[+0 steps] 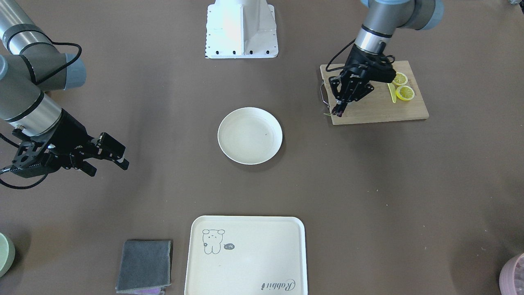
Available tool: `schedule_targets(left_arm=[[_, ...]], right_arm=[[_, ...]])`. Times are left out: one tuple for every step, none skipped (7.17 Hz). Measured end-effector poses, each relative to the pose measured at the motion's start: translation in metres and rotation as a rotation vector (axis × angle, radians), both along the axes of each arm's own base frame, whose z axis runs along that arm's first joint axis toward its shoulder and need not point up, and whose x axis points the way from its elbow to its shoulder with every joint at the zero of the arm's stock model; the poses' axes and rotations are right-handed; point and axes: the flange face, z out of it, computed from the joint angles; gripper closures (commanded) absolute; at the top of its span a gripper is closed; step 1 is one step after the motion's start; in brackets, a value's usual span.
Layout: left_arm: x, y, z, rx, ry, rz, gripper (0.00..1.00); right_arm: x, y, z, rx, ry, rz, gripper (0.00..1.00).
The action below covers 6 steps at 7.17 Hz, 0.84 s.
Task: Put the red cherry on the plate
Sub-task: 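Lift the cherries with the left gripper and carry them over the plate, then lower the cherries onto the white plate and open the left gripper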
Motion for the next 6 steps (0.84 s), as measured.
schedule_targets(left_arm=[[0.042,-0.015,-0.042,-0.043,0.006,-0.012,1.00],[0.079,-0.017,-0.077,-0.068,0.015,-0.016,1.00],[0.116,-0.010,-0.105,-0.076,0.024,-0.021,1.00],[0.146,-0.006,-0.122,-0.079,0.023,-0.023,1.00],[0.168,-0.005,-0.129,-0.086,0.014,-0.022,0.78],[0.180,-0.004,-0.129,-0.091,0.004,-0.019,0.30]], right_arm=[[0.001,0.000,0.000,0.000,0.001,0.001,0.00],[0.002,-0.001,0.001,0.000,0.001,0.003,0.00],[0.003,-0.001,0.001,0.000,0.002,0.005,0.00],[0.003,-0.001,0.003,-0.002,0.004,0.007,0.00],[0.004,-0.001,0.005,-0.004,0.006,0.009,0.00],[0.005,-0.001,0.007,-0.006,0.009,0.011,0.00]])
